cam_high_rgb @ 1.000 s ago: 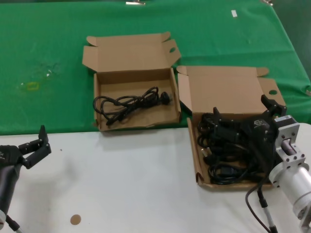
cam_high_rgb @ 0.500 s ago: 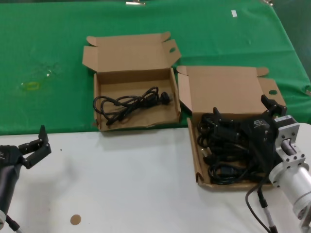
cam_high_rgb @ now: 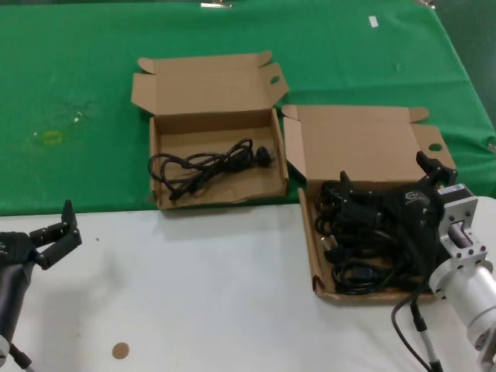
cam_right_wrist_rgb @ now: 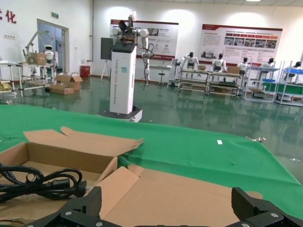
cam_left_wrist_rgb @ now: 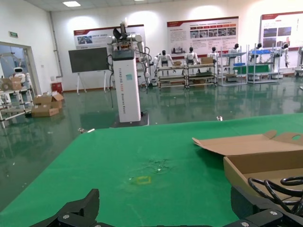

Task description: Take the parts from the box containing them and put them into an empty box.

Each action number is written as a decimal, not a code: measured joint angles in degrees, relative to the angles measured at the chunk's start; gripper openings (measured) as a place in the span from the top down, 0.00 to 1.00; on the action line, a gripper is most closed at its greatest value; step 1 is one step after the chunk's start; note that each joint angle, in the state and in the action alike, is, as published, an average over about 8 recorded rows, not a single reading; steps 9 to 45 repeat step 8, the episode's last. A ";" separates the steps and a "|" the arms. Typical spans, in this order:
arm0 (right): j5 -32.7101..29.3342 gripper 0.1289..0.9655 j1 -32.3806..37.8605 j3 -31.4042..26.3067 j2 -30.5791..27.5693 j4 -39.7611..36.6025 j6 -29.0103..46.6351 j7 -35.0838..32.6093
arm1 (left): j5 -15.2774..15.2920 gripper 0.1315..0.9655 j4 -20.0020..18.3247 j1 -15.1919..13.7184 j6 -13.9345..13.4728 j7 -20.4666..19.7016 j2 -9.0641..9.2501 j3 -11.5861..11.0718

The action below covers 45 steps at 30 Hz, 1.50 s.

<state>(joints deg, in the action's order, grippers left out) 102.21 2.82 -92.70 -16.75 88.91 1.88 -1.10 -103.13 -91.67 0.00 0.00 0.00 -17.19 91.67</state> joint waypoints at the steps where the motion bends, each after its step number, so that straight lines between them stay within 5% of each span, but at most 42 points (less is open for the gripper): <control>1: 0.00 0.00 0.00 0.00 0.00 0.00 0.00 0.00 | 0.00 0.00 0.00 0.00 0.00 0.00 0.00 0.00; 45: 0.00 0.00 0.00 0.00 0.00 0.00 0.00 0.00 | 0.00 0.00 0.00 0.00 0.00 0.00 0.00 0.00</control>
